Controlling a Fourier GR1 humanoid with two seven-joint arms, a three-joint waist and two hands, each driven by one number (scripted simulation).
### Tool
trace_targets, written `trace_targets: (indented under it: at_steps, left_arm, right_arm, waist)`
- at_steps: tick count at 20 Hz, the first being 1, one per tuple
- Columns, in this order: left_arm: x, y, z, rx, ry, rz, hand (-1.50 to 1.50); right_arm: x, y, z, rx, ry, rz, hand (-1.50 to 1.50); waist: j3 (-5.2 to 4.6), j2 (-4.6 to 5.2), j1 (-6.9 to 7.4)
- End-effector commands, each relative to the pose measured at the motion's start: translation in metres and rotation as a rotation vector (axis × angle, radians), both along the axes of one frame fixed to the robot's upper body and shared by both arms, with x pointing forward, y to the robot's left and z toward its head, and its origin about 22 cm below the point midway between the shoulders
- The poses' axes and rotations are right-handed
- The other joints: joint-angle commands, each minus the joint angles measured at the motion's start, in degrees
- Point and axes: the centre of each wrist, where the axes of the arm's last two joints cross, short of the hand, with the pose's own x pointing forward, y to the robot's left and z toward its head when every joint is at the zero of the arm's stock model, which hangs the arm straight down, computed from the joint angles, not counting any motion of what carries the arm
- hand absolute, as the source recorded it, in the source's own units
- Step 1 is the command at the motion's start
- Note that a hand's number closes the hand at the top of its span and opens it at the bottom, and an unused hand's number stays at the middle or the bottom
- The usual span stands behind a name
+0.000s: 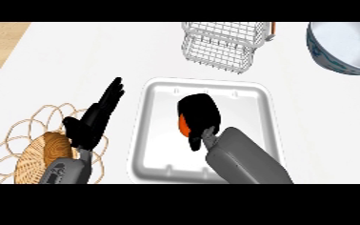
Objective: Pick the squash from the tray and place it in the tiered basket
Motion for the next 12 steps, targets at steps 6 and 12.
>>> trace_targets:
  at_steps: [6, 12]
  left_arm:
    - [-0.006, 0.005, 0.016, 0.014, -0.004, 0.004, 0.0]
    - [-0.012, 0.017, -0.005, 0.006, 0.016, 0.077, 0.0]
  right_arm:
    - [-0.007, 0.011, 0.004, 0.043, -0.059, 0.029, 1.5]
    - [0.039, -0.169, 0.004, -0.045, -0.143, -0.35, 1.5]
  waist:
    - [0.01, -0.08, 0.03]
    - [0.08, -0.33, -3.62]
